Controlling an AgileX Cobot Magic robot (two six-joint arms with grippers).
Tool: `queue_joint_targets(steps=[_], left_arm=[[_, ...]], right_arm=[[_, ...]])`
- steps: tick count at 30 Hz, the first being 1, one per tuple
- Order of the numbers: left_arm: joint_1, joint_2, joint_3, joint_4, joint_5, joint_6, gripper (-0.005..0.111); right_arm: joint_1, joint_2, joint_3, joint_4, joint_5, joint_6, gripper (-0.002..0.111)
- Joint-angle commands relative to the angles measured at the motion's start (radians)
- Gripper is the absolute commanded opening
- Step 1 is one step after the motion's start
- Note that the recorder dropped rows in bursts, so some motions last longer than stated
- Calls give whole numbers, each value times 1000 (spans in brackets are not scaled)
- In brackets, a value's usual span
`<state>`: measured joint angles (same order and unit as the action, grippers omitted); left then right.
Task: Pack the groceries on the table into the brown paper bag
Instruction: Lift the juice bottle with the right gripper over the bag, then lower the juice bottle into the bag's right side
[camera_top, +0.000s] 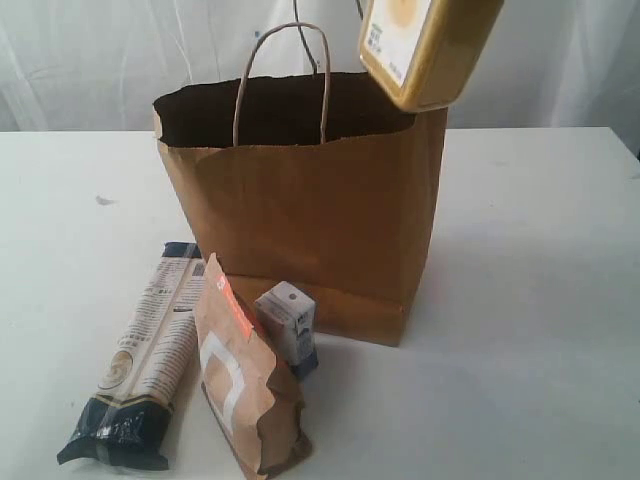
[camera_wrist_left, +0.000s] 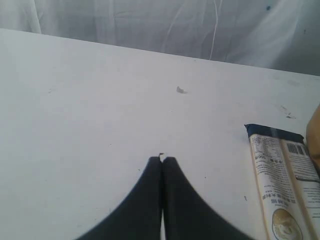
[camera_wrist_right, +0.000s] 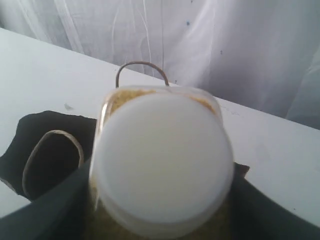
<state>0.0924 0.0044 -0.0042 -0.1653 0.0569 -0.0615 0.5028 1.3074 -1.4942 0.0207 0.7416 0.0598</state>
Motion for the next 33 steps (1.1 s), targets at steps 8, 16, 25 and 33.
queue_joint_targets(steps=[8,16,25,33], left_arm=[[-7,-4,4,-1,-3,-3,0],[-7,-4,4,-1,-3,-3,0],[-7,-4,4,-1,-3,-3,0],[-7,-4,4,-1,-3,-3,0]], right_arm=[[17,66,-23,107,-209,-123,0],[26,119,-21,119,-168,-165,0],[24,154,-19,32,-18,-191,0],[24,154,-19,-94,94,-154,0]])
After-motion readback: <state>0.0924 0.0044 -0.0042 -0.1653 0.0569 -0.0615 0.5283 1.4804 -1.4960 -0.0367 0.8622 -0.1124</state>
